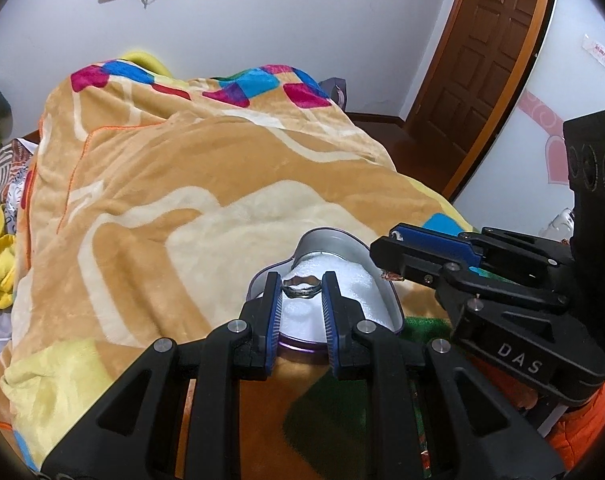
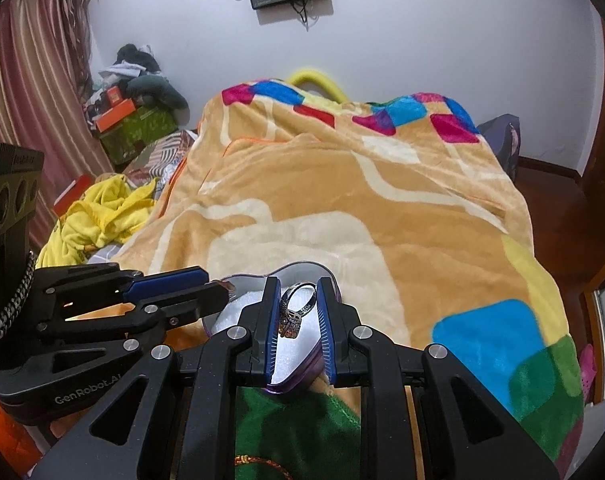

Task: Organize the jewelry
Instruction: 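Carry the silver ring with the left tool onto the tin's white cushion, then open the left tool to release the ring and withdraw, then grasp the red-and-gold wire bracelet with the right tool, then lift the bracelet with the right tool and carry it over the heart tin, then lower the bracelet into the tin and open the right tool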

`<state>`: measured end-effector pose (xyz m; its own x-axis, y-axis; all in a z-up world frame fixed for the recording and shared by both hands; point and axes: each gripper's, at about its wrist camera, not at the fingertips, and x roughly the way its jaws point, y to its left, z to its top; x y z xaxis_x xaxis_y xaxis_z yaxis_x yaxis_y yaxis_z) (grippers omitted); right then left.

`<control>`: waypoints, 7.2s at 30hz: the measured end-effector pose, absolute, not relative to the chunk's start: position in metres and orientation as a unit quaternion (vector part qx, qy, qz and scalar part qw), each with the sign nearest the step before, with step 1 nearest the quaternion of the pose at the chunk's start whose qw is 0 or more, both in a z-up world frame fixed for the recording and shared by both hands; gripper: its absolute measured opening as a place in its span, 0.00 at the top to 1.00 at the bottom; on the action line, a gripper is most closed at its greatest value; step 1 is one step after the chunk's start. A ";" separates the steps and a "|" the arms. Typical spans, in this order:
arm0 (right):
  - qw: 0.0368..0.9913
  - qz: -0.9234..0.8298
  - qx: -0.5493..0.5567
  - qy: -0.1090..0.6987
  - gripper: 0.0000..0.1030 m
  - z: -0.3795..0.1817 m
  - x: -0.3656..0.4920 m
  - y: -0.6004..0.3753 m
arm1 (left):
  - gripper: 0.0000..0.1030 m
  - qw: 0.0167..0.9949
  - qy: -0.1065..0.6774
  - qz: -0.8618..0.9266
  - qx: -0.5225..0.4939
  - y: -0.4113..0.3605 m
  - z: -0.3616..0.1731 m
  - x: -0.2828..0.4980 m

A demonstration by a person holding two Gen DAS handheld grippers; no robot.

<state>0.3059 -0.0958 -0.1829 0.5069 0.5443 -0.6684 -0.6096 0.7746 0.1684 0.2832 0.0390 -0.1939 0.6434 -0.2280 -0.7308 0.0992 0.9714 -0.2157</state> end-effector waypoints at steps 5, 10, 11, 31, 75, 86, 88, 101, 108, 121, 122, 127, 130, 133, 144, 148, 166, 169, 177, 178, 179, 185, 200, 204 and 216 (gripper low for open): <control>0.860 0.337 -0.053 0.378 0.84 -0.186 0.308 -0.094 | 0.81 0.900 0.418 -0.096 -0.077 0.037 -0.198 0.287; 0.858 0.340 -0.049 0.383 0.84 -0.185 0.309 -0.094 | 0.81 0.902 0.414 -0.094 -0.072 0.037 -0.196 0.283; 0.857 0.339 -0.049 0.385 0.84 -0.184 0.309 -0.095 | 0.81 0.903 0.414 -0.093 -0.071 0.037 -0.195 0.282; 0.885 0.309 -0.057 0.343 0.72 -0.143 0.262 -0.116 | 0.71 0.916 0.391 -0.074 -0.053 0.034 -0.157 0.236; 0.851 0.266 -0.032 0.452 0.70 -0.232 0.202 -0.144 | 0.64 0.880 0.461 -0.095 -0.062 0.018 -0.205 0.162; 0.857 0.274 -0.030 0.434 0.93 -0.231 0.204 -0.145 | 0.64 0.878 0.463 -0.101 -0.061 0.012 -0.211 0.165; 0.863 0.271 -0.037 0.425 0.93 -0.227 0.201 -0.145 | 0.64 0.878 0.464 -0.103 -0.061 0.011 -0.212 0.166; 0.896 0.245 -0.014 0.371 0.93 -0.194 0.206 -0.171 | 0.64 0.873 0.469 -0.121 -0.063 0.000 -0.222 0.178; 0.899 0.230 -0.005 0.373 0.93 -0.193 0.209 -0.184 | 0.95 0.869 0.469 -0.137 -0.075 -0.010 -0.228 0.183; 0.906 0.246 -0.008 0.344 0.93 -0.174 0.207 -0.177 | 1.00 0.893 0.430 -0.114 -0.069 0.004 -0.194 0.175; 0.908 0.247 -0.007 0.340 0.93 -0.171 0.208 -0.176 | 1.00 0.894 0.428 -0.112 -0.070 0.006 -0.192 0.176; 0.912 0.250 -0.007 0.325 0.93 -0.160 0.210 -0.174 | 1.00 0.903 0.411 -0.104 -0.074 0.014 -0.178 0.176; 0.914 0.253 -0.007 0.317 0.93 -0.154 0.211 -0.170 | 1.00 0.907 0.402 -0.101 -0.072 0.017 -0.171 0.177; 0.915 0.255 -0.007 0.313 0.93 -0.150 0.214 -0.166 | 1.00 0.911 0.394 -0.098 -0.067 0.019 -0.164 0.180; 0.917 0.269 0.000 0.294 0.93 -0.136 0.227 -0.150 | 1.00 0.923 0.368 -0.095 -0.059 0.028 -0.144 0.197; 0.915 0.277 -0.001 0.292 0.93 -0.136 0.233 -0.140 | 1.00 0.926 0.360 -0.095 -0.061 0.031 -0.140 0.205; 0.895 0.313 -0.019 0.318 0.93 -0.161 0.261 -0.103 | 1.00 0.921 0.368 -0.099 -0.078 0.048 -0.153 0.246; 0.894 0.311 -0.016 0.322 0.93 -0.164 0.265 -0.107 | 0.96 0.912 0.393 -0.095 -0.073 0.049 -0.167 0.249; 0.891 0.308 -0.011 0.332 0.93 -0.168 0.272 -0.114 | 0.84 0.876 0.469 -0.094 -0.059 0.046 -0.214 0.253; 0.891 0.308 -0.010 0.333 0.93 -0.168 0.273 -0.114 | 0.83 0.874 0.474 -0.094 -0.056 0.045 -0.217 0.254; 0.891 0.308 -0.010 0.333 0.93 -0.169 0.274 -0.115 | 0.83 0.872 0.477 -0.093 -0.053 0.044 -0.221 0.255; 0.891 0.310 -0.012 0.331 0.93 -0.168 0.275 -0.116 | 0.80 0.865 0.492 -0.087 -0.048 0.041 -0.238 0.265; 0.891 0.320 -0.013 0.323 0.93 -0.163 0.272 -0.109 | 0.92 0.892 0.442 -0.078 -0.051 0.049 -0.207 0.246; 0.889 0.324 -0.013 0.323 0.93 -0.164 0.274 -0.104 | 0.92 0.904 0.416 -0.079 -0.055 0.052 -0.186 0.246; 0.876 0.316 -0.042 0.362 0.93 -0.187 0.287 -0.092 | 0.92 0.909 0.403 -0.087 -0.059 0.043 -0.180 0.273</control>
<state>0.2872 -0.0922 -0.1869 0.5391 0.5227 -0.6605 -0.5836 0.7972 0.1545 0.2728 0.0428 -0.1798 0.6608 -0.2055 -0.7219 0.1112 0.9780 -0.1766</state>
